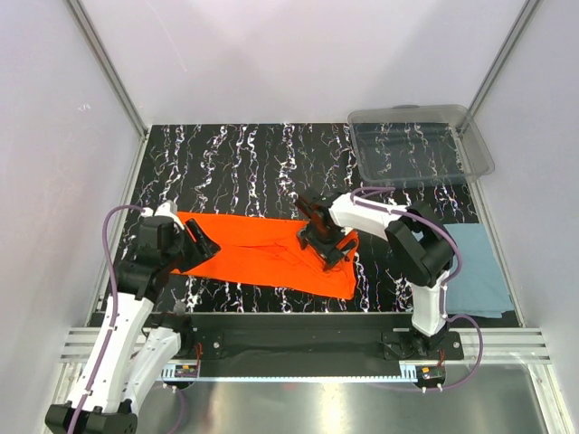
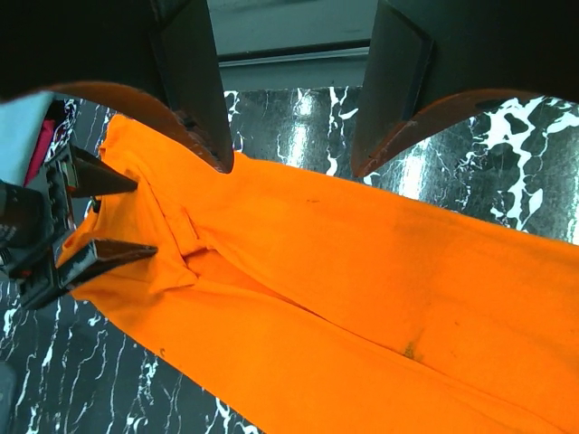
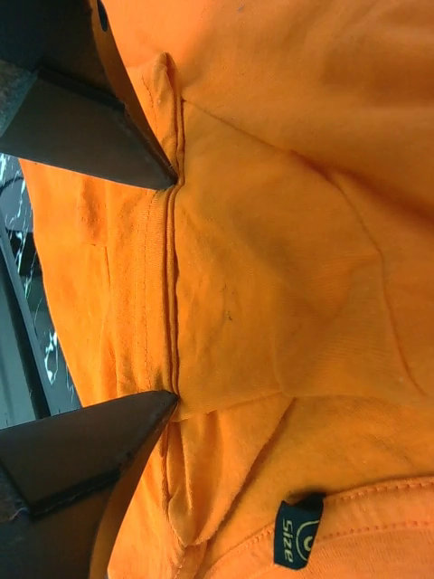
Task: Fold and stack the t-shirts
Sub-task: Fold the tshirt
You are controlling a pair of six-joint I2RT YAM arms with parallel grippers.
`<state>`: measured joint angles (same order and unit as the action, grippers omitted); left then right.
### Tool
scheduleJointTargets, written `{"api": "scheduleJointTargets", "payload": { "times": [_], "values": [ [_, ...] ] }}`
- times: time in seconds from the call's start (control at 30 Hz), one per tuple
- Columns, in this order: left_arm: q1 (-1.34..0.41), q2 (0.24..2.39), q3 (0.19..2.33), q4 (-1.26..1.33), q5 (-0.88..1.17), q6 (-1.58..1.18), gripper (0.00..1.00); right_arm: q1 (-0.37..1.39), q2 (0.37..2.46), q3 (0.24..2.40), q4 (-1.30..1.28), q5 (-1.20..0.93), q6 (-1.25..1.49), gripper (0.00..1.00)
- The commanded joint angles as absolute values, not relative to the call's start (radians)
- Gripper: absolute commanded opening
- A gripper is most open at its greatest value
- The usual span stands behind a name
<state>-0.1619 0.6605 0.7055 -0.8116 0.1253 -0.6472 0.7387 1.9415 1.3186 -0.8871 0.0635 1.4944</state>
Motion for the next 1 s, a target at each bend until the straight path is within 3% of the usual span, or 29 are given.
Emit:
{"api": "scheduleJointTargets", "payload": {
  "times": [0.0, 0.23, 0.3, 0.4, 0.5, 0.63, 0.8, 0.97],
  "values": [
    [-0.166, 0.652, 0.758, -0.825, 0.106, -0.620, 0.60, 0.746, 2.012, 1.357, -0.838, 0.167, 1.534, 1.00],
    [-0.166, 0.747, 0.801, -0.819, 0.186, -0.528, 0.64, 0.727, 2.187, 1.602, -0.827, 0.337, 1.277, 1.00],
    [-0.167, 0.778, 0.831, -0.816, 0.199, -0.487, 0.72, 0.689, 2.220, 1.679, -0.824, 0.386, 1.173, 1.00],
    [-0.167, 0.853, 0.877, -0.802, 0.247, -0.451, 0.77, 0.643, 2.342, 1.912, -0.815, 0.446, 0.857, 1.00],
    [-0.166, 0.957, 0.905, -0.750, 0.297, -0.428, 0.99, 0.608, 2.451, 2.213, -0.811, 0.462, 0.545, 1.00],
    [-0.169, 1.179, 0.983, -0.738, 0.304, -0.377, 0.99, 0.555, 2.585, 2.575, -0.848, 0.295, 0.378, 0.99],
    [-0.182, 1.440, 1.153, -0.738, 0.250, -0.293, 0.99, 0.519, 2.461, 2.599, -0.853, 0.218, 0.367, 1.00],
    [-0.201, 1.697, 1.352, -0.756, 0.190, -0.073, 0.99, 0.511, 2.232, 2.369, -0.888, 0.190, 0.316, 1.00]
  ]
}}
